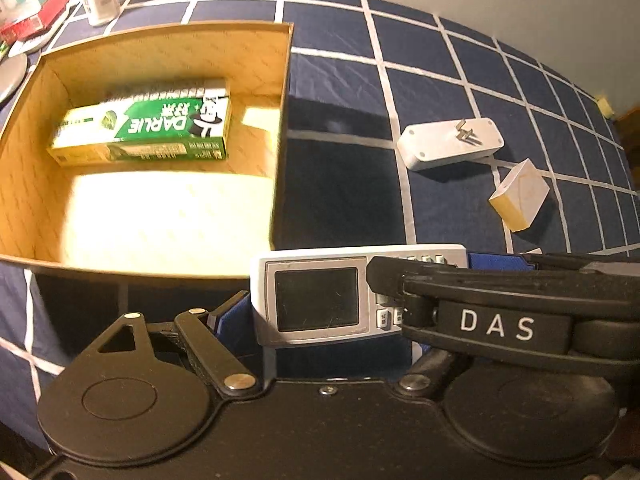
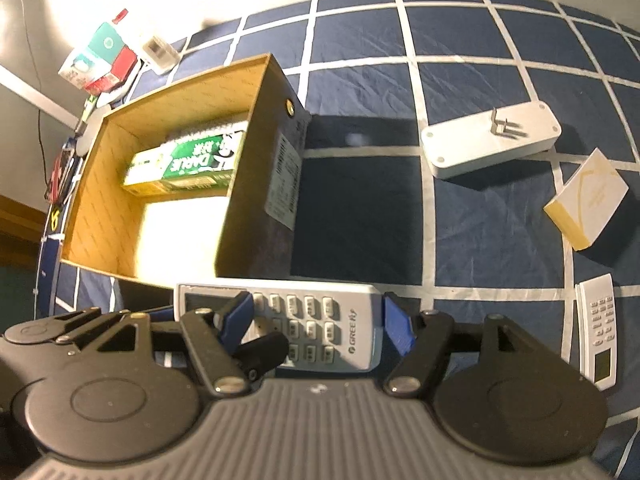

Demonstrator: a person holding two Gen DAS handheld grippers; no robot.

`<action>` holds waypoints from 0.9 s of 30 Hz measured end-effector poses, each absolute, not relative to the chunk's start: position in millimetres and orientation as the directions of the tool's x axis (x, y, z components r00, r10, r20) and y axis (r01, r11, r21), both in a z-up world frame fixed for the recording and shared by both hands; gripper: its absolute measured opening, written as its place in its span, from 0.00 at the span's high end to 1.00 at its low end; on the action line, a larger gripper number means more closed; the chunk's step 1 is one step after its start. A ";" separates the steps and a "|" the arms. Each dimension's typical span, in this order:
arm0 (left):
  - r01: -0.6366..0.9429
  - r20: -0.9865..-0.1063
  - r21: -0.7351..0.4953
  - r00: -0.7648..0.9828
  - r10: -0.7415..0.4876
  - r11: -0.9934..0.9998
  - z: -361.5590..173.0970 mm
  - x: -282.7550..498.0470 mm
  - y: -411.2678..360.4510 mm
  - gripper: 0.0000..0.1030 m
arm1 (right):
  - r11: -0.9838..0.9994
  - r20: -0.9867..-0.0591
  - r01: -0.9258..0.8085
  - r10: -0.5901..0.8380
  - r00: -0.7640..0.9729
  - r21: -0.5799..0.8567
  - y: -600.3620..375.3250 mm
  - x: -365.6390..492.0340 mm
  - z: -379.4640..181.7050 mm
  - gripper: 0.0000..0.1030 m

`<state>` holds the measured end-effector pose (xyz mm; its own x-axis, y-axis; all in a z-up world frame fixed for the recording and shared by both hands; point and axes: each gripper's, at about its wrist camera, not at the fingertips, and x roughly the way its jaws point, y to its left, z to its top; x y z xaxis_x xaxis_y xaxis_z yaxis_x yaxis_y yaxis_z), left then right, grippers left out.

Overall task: Organize objects
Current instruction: 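Close both grippers on the white air-conditioner remote and lift it, then carry the air-conditioner remote over the cardboard box and lower it inside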

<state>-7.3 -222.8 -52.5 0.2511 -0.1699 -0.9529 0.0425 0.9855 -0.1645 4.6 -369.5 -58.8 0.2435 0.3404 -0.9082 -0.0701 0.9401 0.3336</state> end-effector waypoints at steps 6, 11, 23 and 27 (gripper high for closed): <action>0.090 -0.948 -0.159 0.265 -0.177 0.983 -39.0 -2.6 -205.1 0.23 | 0.941 -0.900 -0.031 0.332 0.282 0.337 -352.1 4.0 -45.6 0.33; 0.129 -0.939 -0.149 0.291 -0.181 0.980 -25.5 3.4 -187.1 0.23 | 0.940 -0.889 -0.009 0.325 0.323 0.341 -334.0 7.0 -32.0 0.33; 0.188 -0.916 -0.136 0.351 -0.196 0.973 2.8 23.9 -129.7 0.23 | 0.939 -0.858 0.015 0.307 0.412 0.344 -273.4 20.1 -3.7 0.33; 0.187 -0.911 -0.142 0.360 -0.202 0.972 5.9 33.5 -108.3 0.23 | 0.941 -0.854 0.013 0.300 0.426 0.337 -252.4 28.8 -0.8 0.33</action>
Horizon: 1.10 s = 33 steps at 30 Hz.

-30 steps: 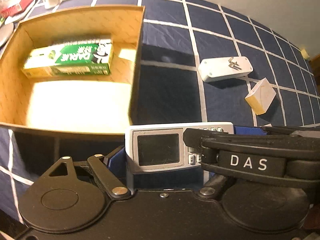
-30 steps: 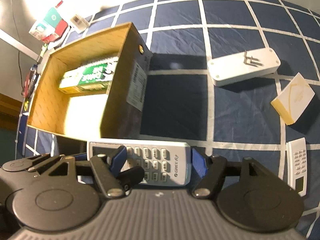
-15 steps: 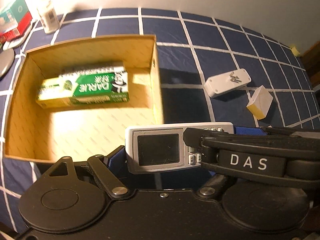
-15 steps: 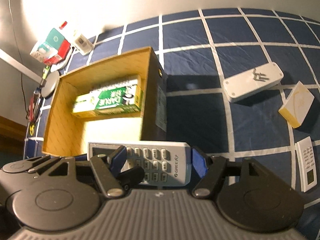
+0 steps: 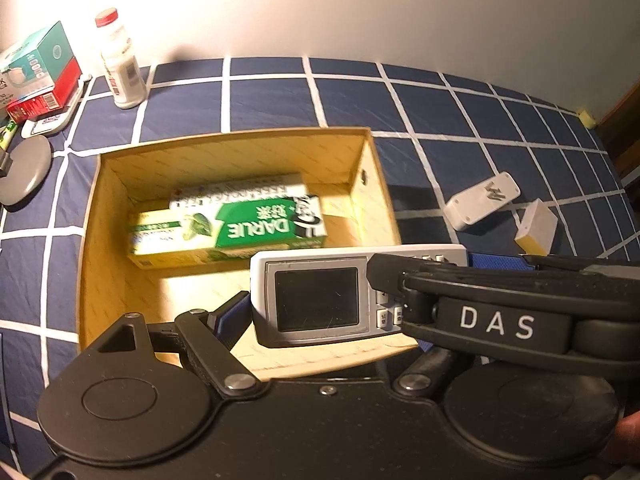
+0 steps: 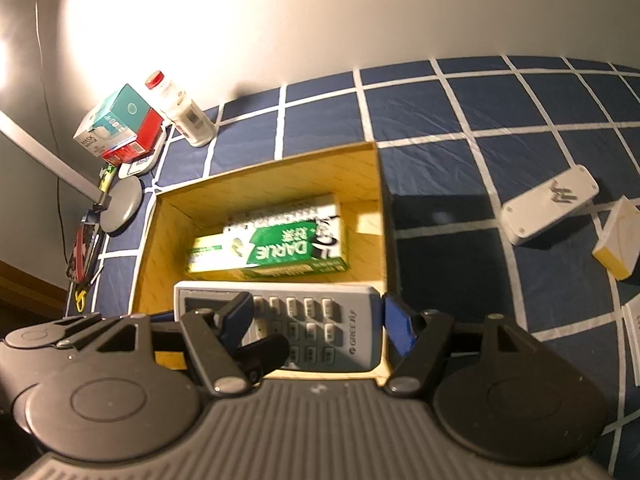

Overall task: Organize objects
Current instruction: 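Carry the air-conditioner remote over the cardboard box and lower it inside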

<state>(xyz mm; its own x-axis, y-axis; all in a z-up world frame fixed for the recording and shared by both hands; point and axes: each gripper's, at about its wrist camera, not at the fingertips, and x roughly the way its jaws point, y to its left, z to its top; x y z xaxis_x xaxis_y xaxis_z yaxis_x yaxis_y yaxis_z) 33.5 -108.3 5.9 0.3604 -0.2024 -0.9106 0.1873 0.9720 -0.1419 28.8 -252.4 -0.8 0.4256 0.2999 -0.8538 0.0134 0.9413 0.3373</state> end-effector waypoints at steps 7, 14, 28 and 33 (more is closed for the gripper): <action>0.161 -0.908 -0.160 0.364 -0.209 0.974 0.6 61.0 -71.2 0.23 | 0.946 -0.857 -0.008 0.296 0.423 0.323 -215.4 55.1 -4.3 0.33; 0.126 -0.914 -0.180 0.344 -0.213 0.976 -18.1 103.8 -43.4 0.23 | 0.949 -0.866 -0.025 0.297 0.402 0.314 -189.2 99.3 -21.9 0.33; 0.121 -0.943 -0.172 0.268 -0.199 0.978 -75.0 179.7 -26.6 0.22 | 0.944 -0.893 -0.008 0.314 0.323 0.329 -171.5 181.5 -84.3 0.33; 0.115 -0.950 -0.174 0.242 -0.198 0.978 -93.1 198.8 -24.7 0.22 | 0.944 -0.902 -0.003 0.315 0.296 0.329 -170.5 202.9 -104.1 0.33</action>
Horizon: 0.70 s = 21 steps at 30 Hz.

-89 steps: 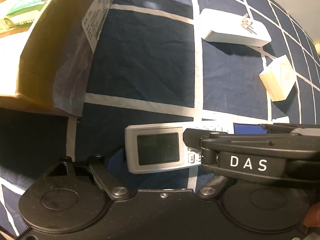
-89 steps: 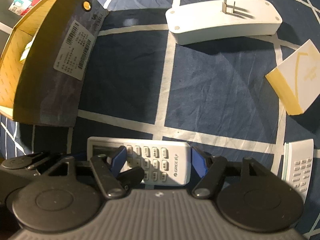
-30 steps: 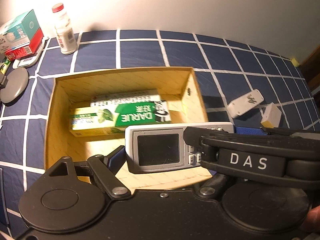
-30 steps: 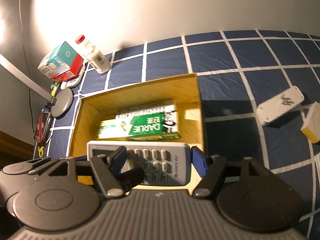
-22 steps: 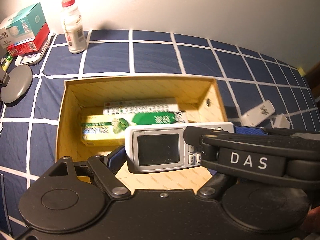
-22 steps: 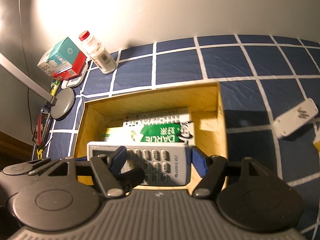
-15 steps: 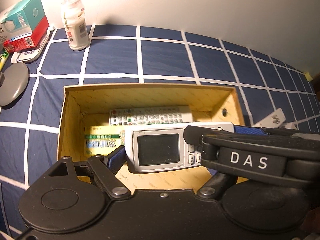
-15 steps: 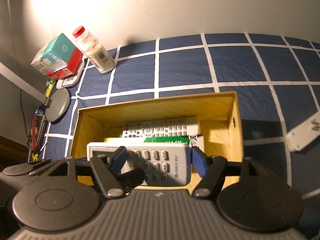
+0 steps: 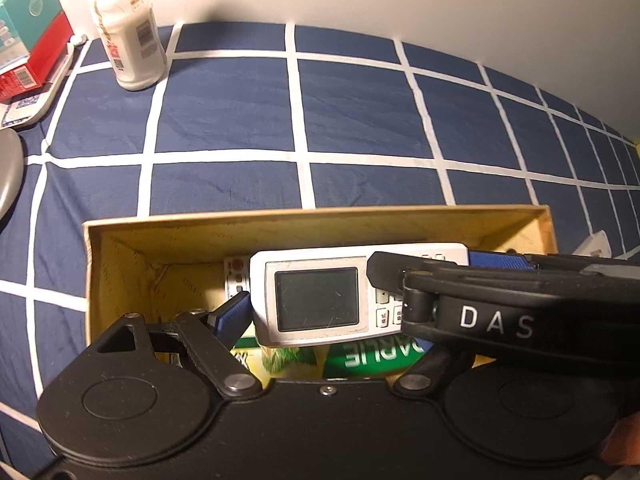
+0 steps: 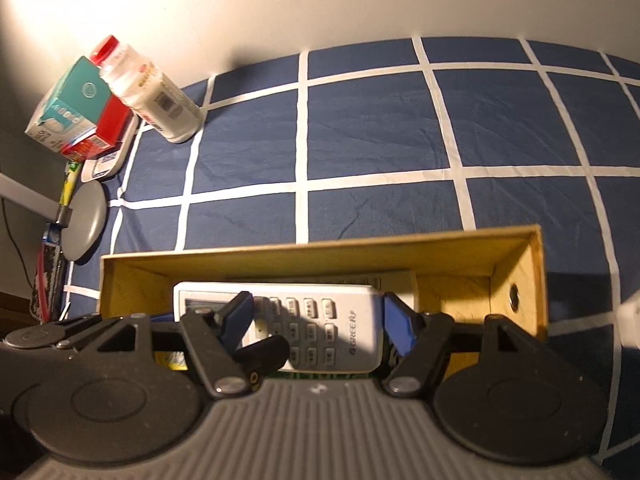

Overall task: Organize objects
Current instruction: 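Carry the air-conditioner remote over the cardboard box and lower it inside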

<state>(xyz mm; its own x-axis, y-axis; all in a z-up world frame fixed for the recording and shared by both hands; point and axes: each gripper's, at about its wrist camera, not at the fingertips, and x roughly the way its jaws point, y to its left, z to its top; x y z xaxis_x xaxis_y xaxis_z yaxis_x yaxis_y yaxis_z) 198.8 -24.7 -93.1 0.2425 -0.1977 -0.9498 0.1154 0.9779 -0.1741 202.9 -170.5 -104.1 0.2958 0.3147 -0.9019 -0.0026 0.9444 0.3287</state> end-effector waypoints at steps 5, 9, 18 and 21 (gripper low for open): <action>0.101 -0.953 -0.184 0.225 -0.203 0.978 -107.2 210.7 -24.3 0.22 | 0.947 -0.910 -0.005 0.311 0.272 0.322 -170.0 217.2 -118.0 0.33; 0.095 -0.954 -0.196 0.212 -0.212 0.976 -116.7 216.6 -24.0 0.22 | 0.950 -0.918 -0.008 0.303 0.257 0.311 -169.8 224.4 -125.4 0.33; 0.081 -0.960 -0.208 0.174 -0.219 0.975 -132.2 222.4 -25.8 0.22 | 0.953 -0.931 0.006 0.295 0.217 0.303 -171.0 231.1 -140.4 0.33; 0.084 -0.963 -0.205 0.163 -0.217 0.975 -137.3 223.7 -26.5 0.22 | 0.952 -0.932 0.012 0.297 0.206 0.306 -172.4 231.8 -146.7 0.33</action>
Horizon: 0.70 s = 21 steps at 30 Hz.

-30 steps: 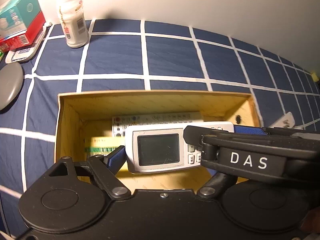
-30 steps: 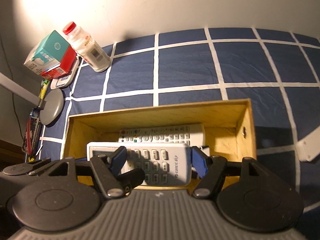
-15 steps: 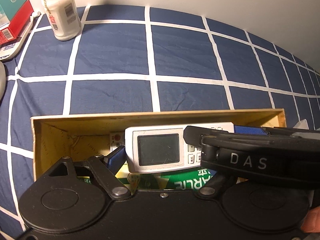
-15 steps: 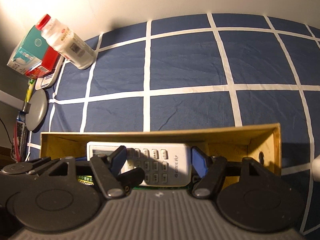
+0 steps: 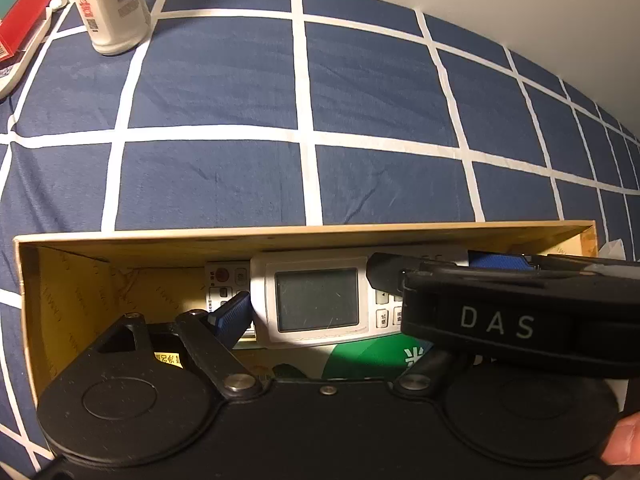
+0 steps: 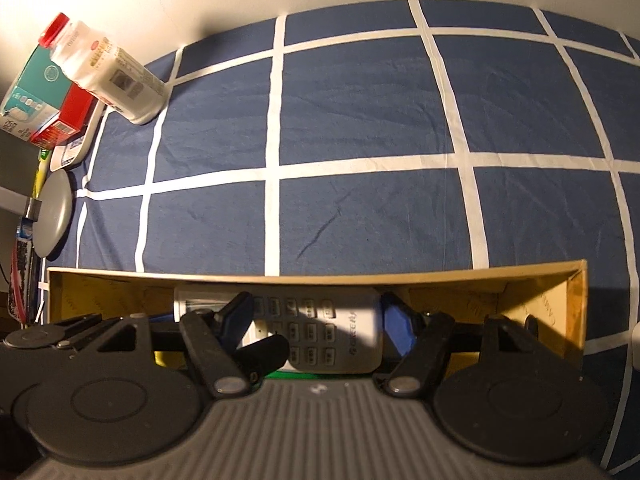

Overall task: Organize objects
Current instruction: 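Carry the air-conditioner remote over the cardboard box and lower it inside, then open both grippers to release the remote and lift away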

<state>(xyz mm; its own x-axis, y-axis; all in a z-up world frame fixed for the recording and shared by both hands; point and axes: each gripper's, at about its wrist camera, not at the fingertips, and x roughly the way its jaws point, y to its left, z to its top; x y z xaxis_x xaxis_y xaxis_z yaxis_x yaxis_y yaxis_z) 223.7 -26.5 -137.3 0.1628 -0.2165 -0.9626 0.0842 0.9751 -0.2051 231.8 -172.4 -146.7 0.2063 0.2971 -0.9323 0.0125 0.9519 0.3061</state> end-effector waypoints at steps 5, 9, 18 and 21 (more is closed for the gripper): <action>0.073 -0.963 -0.215 0.153 -0.224 0.974 -142.2 225.7 -24.7 0.21 | 0.953 -0.936 0.015 0.293 0.196 0.302 -171.9 234.0 -150.2 0.33; 0.073 -0.964 -0.205 0.155 -0.214 0.976 -142.4 227.4 -23.5 0.21 | 0.955 -0.938 0.014 0.289 0.193 0.297 -170.4 236.5 -150.6 0.32; 0.048 -0.963 -0.211 0.162 -0.216 0.976 -133.4 217.2 -18.8 0.18 | 0.958 -0.938 0.011 0.279 0.205 0.287 -172.7 230.3 -142.2 0.32; 0.042 -0.962 -0.206 0.173 -0.210 0.978 -126.2 210.5 -16.3 0.18 | 0.956 -0.934 0.004 0.284 0.217 0.292 -173.3 224.3 -134.3 0.32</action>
<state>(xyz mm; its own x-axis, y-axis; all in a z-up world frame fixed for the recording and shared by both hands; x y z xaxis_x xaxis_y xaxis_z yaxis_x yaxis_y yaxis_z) 210.5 -16.3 -126.2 0.1727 -0.2101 -0.9623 0.0415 0.9777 -0.2060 224.3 -173.3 -134.3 0.2167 0.2844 -0.9339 0.0037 0.9564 0.2921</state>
